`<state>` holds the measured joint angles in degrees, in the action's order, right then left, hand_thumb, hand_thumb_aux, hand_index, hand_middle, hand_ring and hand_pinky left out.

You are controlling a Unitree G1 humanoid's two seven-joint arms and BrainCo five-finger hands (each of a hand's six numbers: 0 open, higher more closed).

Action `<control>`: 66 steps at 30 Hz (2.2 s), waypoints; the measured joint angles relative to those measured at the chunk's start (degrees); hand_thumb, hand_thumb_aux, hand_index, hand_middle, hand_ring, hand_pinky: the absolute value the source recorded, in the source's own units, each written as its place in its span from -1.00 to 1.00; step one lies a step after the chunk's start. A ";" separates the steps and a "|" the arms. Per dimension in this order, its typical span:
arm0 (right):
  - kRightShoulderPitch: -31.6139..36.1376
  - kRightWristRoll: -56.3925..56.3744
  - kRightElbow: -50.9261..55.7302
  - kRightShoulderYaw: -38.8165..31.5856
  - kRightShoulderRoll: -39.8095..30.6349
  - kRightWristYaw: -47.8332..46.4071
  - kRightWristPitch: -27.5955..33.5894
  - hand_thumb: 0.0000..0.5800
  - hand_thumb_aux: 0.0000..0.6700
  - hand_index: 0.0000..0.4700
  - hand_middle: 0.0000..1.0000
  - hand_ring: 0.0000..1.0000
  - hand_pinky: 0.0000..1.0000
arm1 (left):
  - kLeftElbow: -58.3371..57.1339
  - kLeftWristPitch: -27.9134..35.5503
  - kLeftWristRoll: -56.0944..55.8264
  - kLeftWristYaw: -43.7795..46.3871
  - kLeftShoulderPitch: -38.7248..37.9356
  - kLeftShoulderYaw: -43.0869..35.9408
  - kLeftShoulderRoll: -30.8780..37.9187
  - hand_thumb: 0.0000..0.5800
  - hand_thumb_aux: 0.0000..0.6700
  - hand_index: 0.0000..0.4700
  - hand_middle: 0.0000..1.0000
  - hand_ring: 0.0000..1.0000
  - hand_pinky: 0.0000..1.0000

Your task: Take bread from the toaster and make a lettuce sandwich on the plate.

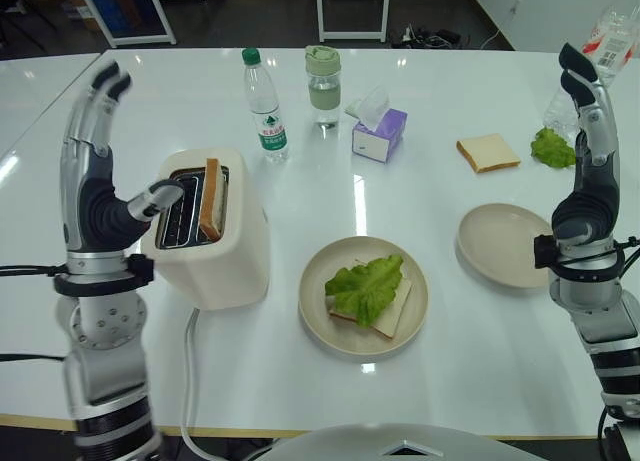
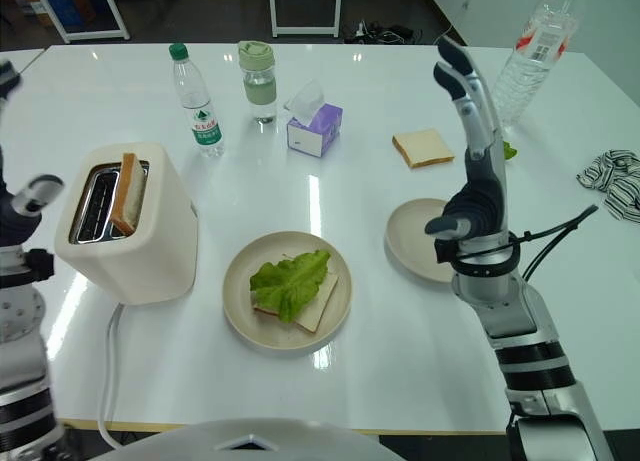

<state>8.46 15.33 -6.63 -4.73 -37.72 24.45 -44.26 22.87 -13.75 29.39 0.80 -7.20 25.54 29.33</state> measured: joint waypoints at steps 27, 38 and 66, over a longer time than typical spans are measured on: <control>-4.05 17.21 2.46 9.21 10.37 -3.66 -5.00 -1.00 -1.00 -1.00 -1.00 -1.00 -1.00 | 6.94 23.97 17.84 15.83 -5.38 -14.07 0.08 -1.00 -1.00 -1.00 -1.00 -1.00 -1.00; -6.38 19.45 2.98 10.64 10.97 -3.19 -5.99 -1.00 -1.00 -1.00 -1.00 -1.00 -1.00 | -0.62 25.05 20.83 12.57 1.33 -18.78 0.83 1.00 1.00 1.00 -1.00 -1.00 -1.00; -7.41 21.36 6.49 10.86 12.48 -1.99 -7.21 -1.00 -1.00 -1.00 -1.00 -1.00 -1.00 | -1.81 14.85 -1.04 0.63 5.36 -7.97 -1.15 1.00 1.00 1.00 1.00 1.00 1.00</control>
<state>1.05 36.69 -0.14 6.13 -25.24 22.46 -51.47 21.06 1.10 28.35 1.44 -1.84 17.57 28.18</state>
